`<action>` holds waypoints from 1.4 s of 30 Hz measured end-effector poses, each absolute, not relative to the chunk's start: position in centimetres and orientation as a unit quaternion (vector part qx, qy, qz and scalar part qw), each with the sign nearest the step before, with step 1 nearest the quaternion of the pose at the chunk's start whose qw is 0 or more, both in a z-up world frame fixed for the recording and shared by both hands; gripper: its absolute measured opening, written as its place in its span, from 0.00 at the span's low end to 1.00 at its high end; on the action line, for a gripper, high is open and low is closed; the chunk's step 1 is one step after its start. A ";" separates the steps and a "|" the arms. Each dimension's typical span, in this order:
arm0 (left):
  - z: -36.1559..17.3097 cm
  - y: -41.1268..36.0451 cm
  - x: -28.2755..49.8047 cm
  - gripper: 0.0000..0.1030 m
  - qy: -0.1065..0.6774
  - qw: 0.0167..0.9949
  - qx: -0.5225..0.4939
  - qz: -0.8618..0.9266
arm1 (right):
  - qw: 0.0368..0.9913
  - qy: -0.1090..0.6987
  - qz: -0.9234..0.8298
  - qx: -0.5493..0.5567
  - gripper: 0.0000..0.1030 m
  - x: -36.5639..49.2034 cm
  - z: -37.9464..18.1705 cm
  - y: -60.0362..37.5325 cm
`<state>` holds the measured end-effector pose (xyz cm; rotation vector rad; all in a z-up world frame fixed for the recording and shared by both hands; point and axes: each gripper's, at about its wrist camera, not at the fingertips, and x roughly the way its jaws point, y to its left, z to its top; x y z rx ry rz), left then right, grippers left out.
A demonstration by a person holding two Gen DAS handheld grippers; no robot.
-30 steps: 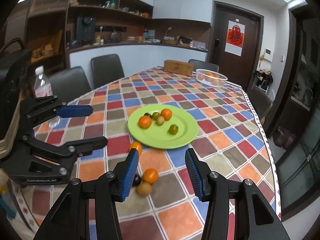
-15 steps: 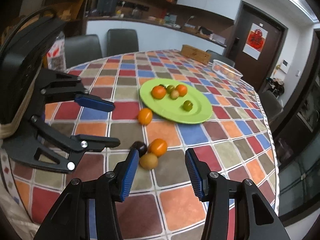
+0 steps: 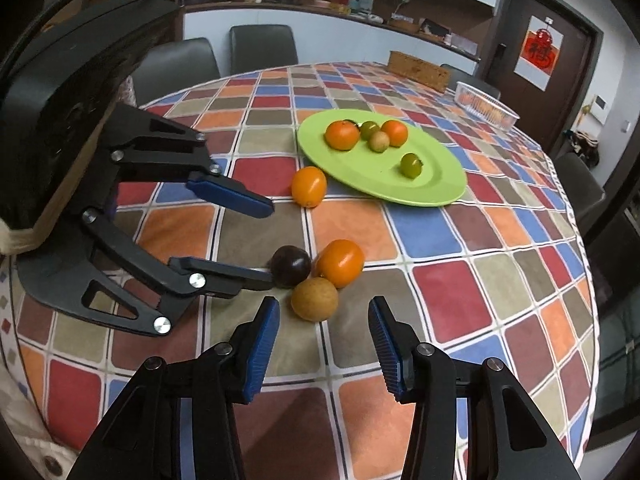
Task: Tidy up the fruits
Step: 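Grasp a dark plum with the left tool while the right tool grasps a kiwi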
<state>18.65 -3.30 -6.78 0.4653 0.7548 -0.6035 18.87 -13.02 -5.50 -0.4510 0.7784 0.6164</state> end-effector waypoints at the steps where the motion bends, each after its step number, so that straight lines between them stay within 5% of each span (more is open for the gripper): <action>1: -6.9 -3.4 18.8 0.42 0.359 0.858 0.226 -0.289 | 0.853 0.373 0.295 -0.217 0.44 19.0 -5.7 -12.9; 15: -7.7 -4.0 19.8 0.27 0.374 0.845 0.222 -0.309 | 0.840 0.383 0.317 -0.216 0.33 20.3 -6.9 -12.5; 42: -2.9 -2.9 16.8 0.27 0.342 0.906 0.136 -0.210 | 0.886 0.349 0.286 -0.104 0.29 19.5 -3.0 -15.4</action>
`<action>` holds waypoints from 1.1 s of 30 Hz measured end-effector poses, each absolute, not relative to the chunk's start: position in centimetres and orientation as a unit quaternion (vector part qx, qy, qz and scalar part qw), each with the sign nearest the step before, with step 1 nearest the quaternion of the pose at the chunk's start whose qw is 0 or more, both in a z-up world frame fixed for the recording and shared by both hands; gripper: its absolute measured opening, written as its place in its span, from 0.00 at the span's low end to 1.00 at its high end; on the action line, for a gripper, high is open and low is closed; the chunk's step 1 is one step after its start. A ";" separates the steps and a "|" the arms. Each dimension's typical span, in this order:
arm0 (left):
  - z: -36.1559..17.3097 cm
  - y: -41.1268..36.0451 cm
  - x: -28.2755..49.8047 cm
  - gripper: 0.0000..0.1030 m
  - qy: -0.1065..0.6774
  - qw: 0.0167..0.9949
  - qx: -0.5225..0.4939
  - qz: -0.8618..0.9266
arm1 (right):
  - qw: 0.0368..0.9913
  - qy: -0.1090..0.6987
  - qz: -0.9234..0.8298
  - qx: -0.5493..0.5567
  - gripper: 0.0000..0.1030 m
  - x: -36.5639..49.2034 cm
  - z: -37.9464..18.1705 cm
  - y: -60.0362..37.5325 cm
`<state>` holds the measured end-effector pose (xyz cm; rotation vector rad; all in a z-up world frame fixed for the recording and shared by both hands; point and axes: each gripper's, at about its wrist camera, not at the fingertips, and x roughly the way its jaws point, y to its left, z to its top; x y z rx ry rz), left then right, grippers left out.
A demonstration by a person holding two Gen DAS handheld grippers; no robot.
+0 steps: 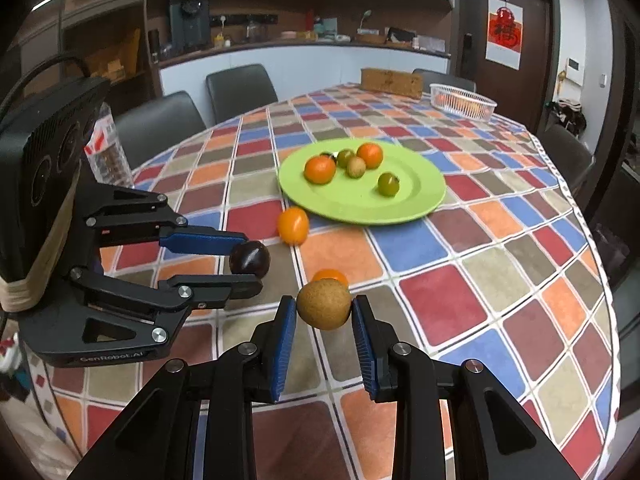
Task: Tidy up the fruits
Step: 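Grasp a dark plum with the left tool while the right tool grasps a kiwi, then carry the plum and kiwi onto the green plate and open both tools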
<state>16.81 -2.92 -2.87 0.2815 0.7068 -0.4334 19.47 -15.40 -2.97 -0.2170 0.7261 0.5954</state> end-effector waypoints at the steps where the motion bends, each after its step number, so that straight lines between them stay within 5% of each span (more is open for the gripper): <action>1: -2.6 -2.9 16.8 0.27 0.339 0.908 0.136 -0.206 | 0.888 0.346 0.285 -0.101 0.29 19.5 -2.7 -15.5; 33: 1.7 -0.9 24.0 0.27 0.319 0.934 0.089 -0.137 | 0.911 0.301 0.277 -0.048 0.29 26.7 2.3 -14.5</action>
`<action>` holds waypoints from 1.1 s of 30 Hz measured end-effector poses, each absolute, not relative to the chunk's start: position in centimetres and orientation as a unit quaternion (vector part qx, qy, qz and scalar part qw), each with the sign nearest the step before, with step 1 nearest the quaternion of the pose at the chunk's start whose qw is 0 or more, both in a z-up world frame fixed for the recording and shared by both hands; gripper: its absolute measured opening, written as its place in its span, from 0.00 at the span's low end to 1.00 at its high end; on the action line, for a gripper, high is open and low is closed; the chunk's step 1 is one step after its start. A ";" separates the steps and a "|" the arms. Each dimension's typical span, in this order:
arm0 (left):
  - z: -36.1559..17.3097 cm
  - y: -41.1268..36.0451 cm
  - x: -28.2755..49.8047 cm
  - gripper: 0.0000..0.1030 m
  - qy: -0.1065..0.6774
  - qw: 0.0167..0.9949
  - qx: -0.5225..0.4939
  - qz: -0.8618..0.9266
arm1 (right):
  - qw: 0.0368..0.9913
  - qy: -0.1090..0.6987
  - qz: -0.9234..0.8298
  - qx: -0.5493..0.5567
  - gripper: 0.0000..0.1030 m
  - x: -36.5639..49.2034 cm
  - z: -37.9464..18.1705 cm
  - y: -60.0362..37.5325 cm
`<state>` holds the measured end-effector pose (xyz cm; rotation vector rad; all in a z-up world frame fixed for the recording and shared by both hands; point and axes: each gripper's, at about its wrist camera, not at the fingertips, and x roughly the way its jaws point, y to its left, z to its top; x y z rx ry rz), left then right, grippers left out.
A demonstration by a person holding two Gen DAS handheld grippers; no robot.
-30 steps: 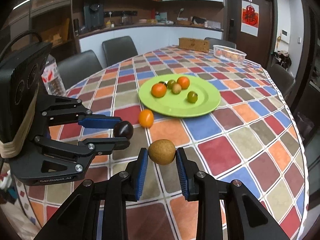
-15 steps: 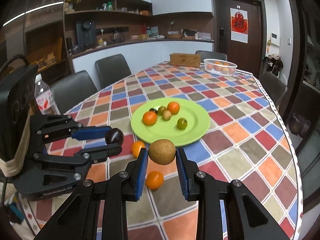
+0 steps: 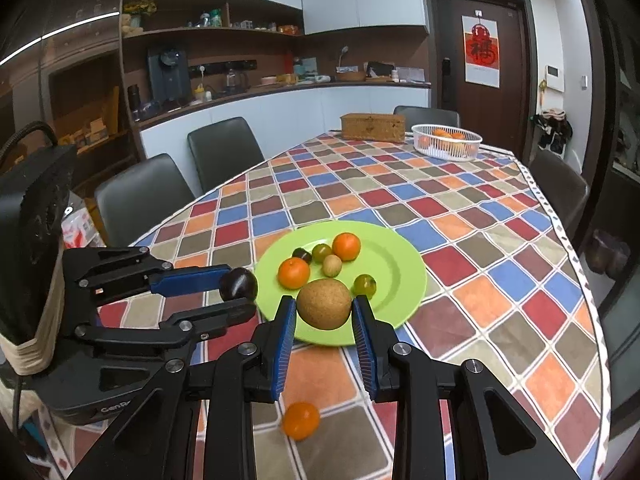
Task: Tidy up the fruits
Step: 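Carry the plum and kiwi onto the green plate and open both tools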
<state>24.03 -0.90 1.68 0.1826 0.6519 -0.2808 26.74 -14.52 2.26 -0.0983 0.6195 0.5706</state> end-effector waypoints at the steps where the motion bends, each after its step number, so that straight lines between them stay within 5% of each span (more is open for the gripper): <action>1: 1.7 -0.7 24.5 0.27 0.321 0.933 0.087 -0.135 | 0.910 0.304 0.278 -0.045 0.29 27.2 2.2 -14.4; 28: -3.2 1.3 35.2 0.27 0.423 0.896 0.033 -0.135 | 0.874 0.412 0.254 -0.030 0.29 36.6 -3.6 -12.5; 33: -2.9 1.3 34.7 0.35 0.410 0.903 0.051 -0.121 | 0.880 0.407 0.245 -0.029 0.34 36.7 -3.4 -12.6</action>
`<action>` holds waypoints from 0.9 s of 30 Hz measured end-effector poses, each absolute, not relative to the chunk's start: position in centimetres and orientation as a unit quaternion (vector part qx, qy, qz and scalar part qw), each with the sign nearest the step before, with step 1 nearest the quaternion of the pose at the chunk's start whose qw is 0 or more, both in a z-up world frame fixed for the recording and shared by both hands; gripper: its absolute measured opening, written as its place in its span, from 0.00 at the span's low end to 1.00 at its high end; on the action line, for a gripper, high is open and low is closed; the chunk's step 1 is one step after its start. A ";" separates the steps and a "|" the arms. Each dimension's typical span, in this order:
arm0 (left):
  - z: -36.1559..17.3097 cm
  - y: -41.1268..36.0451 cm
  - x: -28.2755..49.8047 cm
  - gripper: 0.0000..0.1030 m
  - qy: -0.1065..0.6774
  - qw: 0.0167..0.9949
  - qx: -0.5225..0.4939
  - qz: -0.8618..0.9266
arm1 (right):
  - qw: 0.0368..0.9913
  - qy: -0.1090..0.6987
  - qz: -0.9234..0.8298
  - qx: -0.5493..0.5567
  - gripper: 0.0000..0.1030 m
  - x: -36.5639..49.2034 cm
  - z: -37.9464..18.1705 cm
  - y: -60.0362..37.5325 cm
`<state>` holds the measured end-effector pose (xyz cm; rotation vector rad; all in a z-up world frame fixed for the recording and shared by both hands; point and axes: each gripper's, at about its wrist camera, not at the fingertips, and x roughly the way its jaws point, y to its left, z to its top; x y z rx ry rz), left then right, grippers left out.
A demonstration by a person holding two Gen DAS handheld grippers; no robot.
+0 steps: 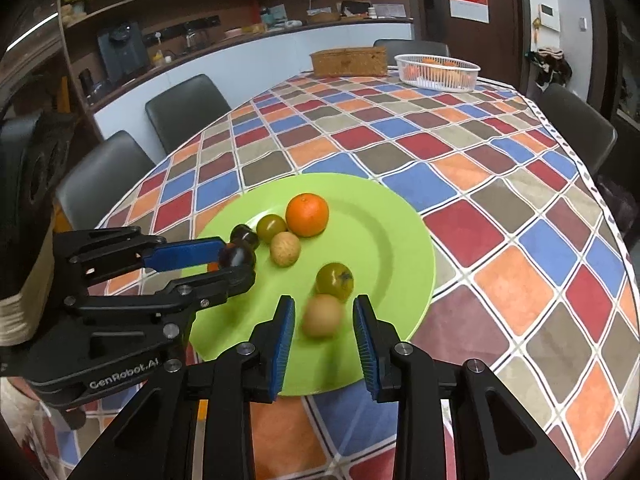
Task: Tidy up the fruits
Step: 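Carry the plum and kiwi onto the green plate and open both tools, then withdraw both tools from the plate toward the two small orange tomatoes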
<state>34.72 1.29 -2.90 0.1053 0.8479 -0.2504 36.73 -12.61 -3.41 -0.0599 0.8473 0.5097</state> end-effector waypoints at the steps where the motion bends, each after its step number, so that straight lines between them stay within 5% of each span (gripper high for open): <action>1: -2.8 1.3 34.6 0.35 0.408 0.904 0.053 -0.119 | 0.881 0.405 0.243 -0.027 0.34 36.6 -3.3 -12.7; 11: 0.5 2.0 30.4 0.42 0.369 0.921 0.059 -0.111 | 0.901 0.366 0.230 -0.032 0.34 33.5 -0.3 -13.4; 20: 4.0 2.1 26.0 0.60 0.326 0.938 0.068 -0.098 | 0.924 0.313 0.217 -0.026 0.41 28.9 3.7 -14.2; 27: 5.0 2.5 23.4 0.73 0.311 0.943 0.074 -0.090 | 0.935 0.304 0.181 -0.024 0.56 25.8 4.7 -14.6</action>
